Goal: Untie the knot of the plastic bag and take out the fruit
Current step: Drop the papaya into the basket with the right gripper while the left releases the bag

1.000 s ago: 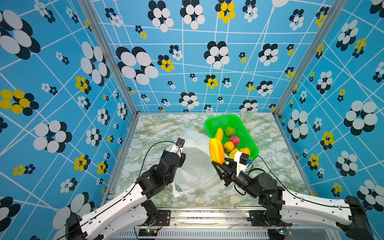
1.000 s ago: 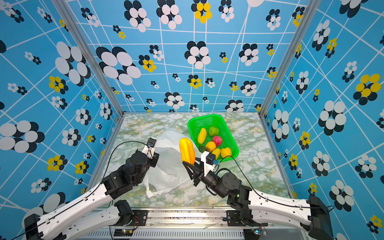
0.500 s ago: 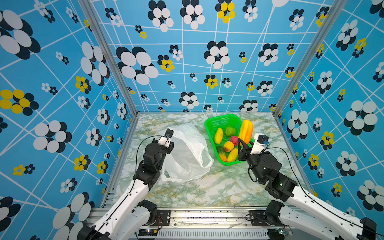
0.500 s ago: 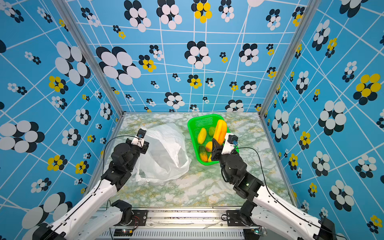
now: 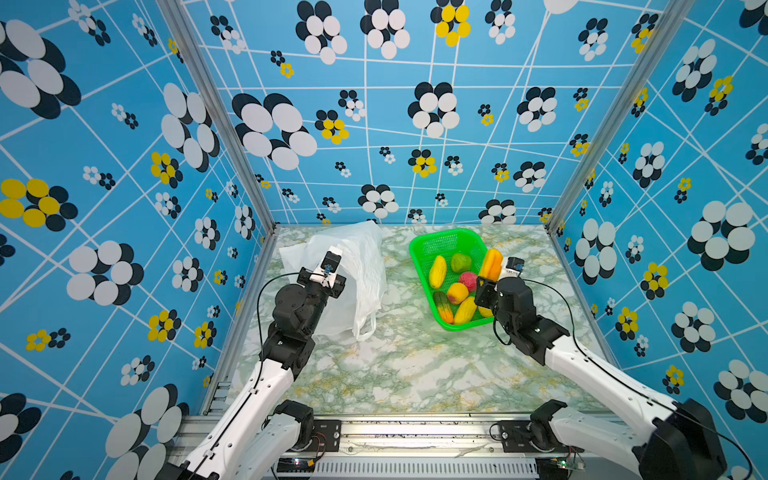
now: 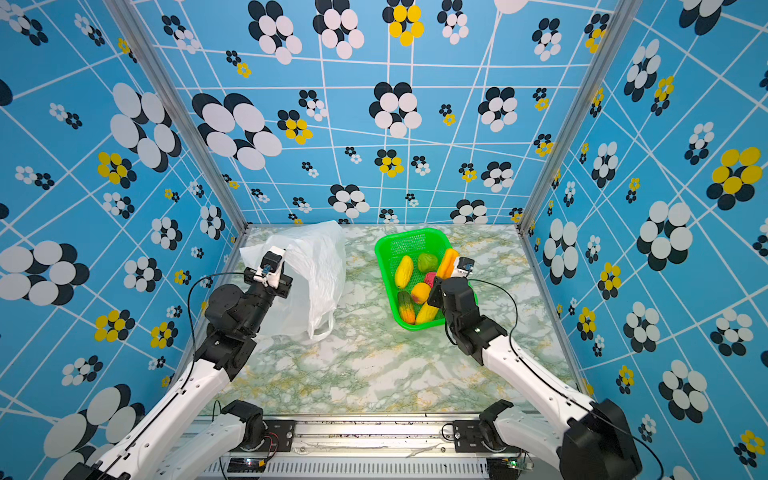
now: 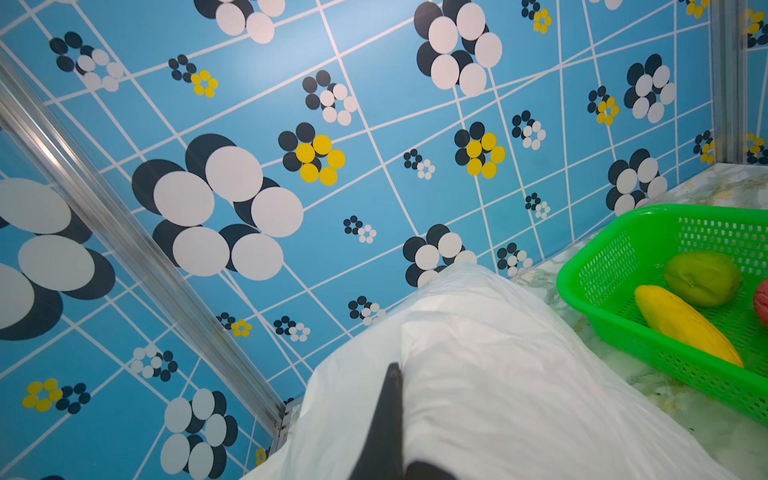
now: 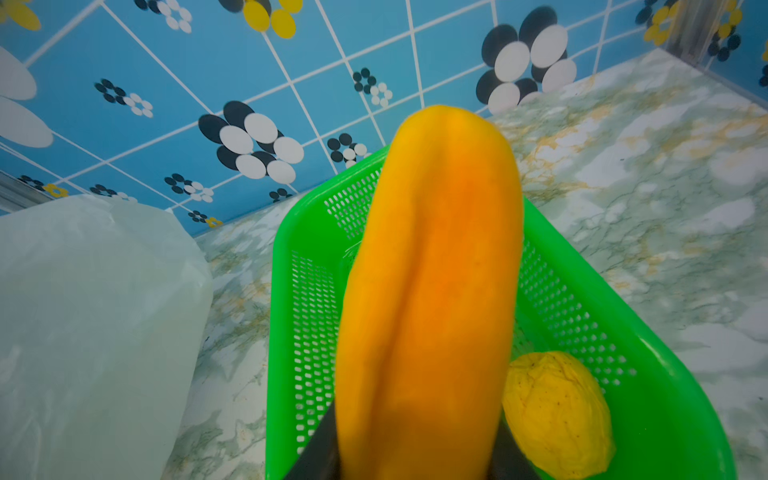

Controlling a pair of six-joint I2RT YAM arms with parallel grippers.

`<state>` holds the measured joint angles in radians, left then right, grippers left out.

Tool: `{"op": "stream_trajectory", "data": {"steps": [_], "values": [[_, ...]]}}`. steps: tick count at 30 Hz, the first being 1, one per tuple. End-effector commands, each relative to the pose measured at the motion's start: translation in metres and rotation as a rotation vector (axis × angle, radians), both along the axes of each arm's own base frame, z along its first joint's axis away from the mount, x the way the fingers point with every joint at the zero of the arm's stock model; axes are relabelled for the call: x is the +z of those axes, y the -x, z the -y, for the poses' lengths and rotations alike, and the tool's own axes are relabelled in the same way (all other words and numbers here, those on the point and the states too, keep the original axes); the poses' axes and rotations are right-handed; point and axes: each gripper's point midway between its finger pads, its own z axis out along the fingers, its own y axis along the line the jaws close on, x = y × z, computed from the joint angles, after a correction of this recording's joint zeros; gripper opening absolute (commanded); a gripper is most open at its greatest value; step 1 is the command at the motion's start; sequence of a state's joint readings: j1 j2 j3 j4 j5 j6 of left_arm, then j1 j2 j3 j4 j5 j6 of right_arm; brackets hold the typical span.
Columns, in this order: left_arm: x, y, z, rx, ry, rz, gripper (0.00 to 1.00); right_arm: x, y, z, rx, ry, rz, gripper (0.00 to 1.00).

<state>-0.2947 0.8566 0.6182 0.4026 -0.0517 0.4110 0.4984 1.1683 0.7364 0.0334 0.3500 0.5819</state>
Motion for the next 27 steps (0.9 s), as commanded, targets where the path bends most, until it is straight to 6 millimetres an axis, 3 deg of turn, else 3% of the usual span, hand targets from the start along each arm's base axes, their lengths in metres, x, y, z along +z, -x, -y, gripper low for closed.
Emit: {"op": "stream_trajectory", "data": {"steps": [1, 6, 15, 27], "values": [[-0.028, -0.003, -0.003, 0.024, 0.048, -0.083, 0.0, -0.012, -0.018, -0.023, 0.068, -0.077, -0.086, 0.25], [-0.052, -0.005, -0.007, 0.068, 0.07, -0.154, 0.0, -0.035, -0.039, -0.042, 0.112, -0.088, -0.116, 0.26], [-0.06, -0.012, -0.009, 0.093, 0.069, -0.169, 0.0, -0.065, -0.065, -0.053, 0.107, -0.071, -0.202, 0.25], [-0.069, -0.017, -0.006, 0.087, 0.067, -0.19, 0.0, -0.092, -0.078, -0.049, 0.076, -0.064, -0.259, 0.25]]}}
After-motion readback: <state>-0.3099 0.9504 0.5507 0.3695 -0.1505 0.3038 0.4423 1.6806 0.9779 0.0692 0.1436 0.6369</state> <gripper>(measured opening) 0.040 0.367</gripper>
